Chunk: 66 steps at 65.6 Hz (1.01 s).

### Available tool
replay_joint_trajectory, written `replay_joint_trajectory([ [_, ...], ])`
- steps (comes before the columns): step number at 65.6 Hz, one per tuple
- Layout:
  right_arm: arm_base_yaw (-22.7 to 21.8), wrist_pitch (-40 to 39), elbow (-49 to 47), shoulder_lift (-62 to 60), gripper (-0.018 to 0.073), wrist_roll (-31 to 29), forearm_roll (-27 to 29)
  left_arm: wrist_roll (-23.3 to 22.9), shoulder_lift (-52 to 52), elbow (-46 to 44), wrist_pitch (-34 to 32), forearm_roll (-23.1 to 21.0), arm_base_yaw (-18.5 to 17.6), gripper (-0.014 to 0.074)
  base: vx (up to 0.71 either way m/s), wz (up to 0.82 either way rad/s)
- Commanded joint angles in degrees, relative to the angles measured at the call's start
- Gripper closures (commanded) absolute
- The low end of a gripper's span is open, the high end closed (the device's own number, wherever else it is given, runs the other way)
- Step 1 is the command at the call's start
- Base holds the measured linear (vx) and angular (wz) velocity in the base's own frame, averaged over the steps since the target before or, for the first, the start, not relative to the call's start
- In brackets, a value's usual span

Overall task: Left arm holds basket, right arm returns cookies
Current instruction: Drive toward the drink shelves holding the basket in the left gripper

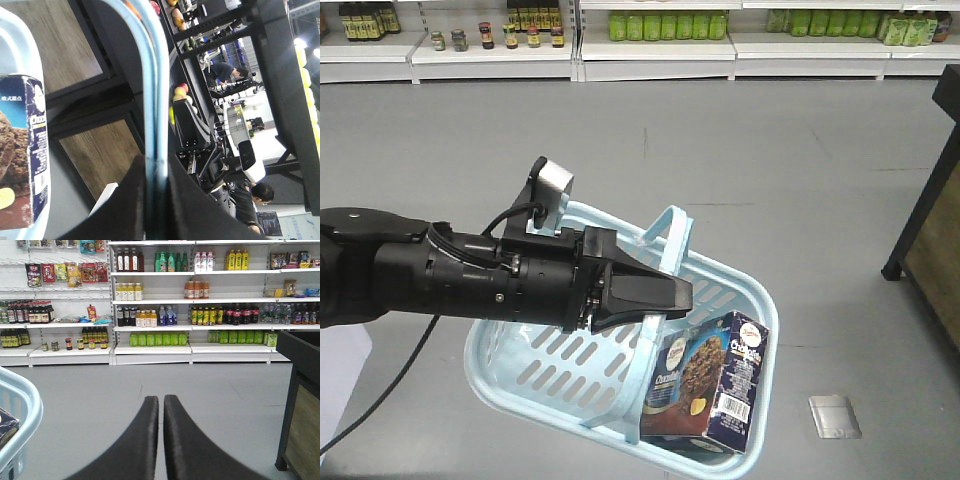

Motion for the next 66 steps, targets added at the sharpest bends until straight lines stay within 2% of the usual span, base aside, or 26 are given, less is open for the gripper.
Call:
replay_joint_trajectory([
  [1,0.04,-4.28,1.05,-0.71,0.0566,-0.42,-0.13,0.84,-2.6,-1.69,2.95,-7.09,-0.35,0.06,0.42,0.01],
  [66,0.04,-4.27,1.05,-0.71,0.0566,-0.42,-0.13,0.84,-2.6,-1.69,2.78,-7.14,-0.35,0.06,0.43,0.01],
])
